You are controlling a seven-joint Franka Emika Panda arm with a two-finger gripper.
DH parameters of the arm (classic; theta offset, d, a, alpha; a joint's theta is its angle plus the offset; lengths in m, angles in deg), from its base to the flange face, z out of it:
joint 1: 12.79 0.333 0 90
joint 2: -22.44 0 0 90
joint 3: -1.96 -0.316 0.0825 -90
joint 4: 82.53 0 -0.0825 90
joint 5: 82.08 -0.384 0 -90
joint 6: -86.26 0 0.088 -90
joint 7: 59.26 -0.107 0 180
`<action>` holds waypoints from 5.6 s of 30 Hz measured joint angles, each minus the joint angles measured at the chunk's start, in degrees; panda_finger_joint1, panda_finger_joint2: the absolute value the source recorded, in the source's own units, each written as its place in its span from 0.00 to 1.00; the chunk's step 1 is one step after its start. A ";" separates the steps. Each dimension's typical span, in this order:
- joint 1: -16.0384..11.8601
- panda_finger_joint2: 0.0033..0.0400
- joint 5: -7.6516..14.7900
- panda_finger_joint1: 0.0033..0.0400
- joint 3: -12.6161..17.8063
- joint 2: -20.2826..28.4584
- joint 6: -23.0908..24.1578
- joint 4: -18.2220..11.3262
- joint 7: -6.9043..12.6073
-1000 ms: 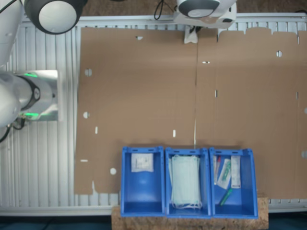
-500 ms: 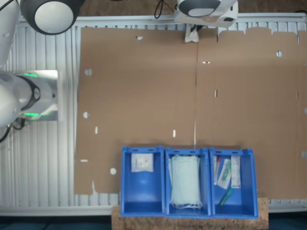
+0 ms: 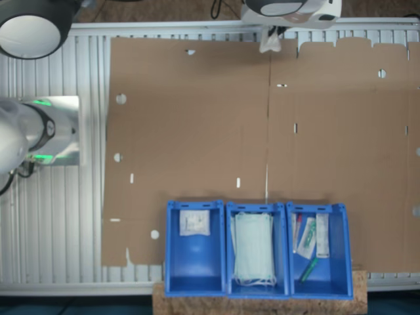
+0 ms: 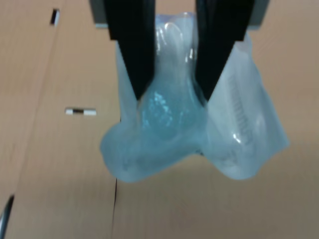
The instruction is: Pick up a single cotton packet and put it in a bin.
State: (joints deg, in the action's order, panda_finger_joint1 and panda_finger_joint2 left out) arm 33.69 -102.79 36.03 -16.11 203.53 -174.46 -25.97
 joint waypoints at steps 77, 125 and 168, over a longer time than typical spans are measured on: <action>5.40 0.06 65.64 0.06 39.18 61.04 -1.90 -37.76 3.93; 13.68 0.06 68.62 0.06 48.34 61.48 0.21 -35.92 13.83; 13.68 1.00 68.86 1.00 48.46 61.48 0.77 -35.76 18.37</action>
State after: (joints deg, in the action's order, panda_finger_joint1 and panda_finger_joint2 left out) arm 47.37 -33.94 84.49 45.37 204.30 -210.22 -7.60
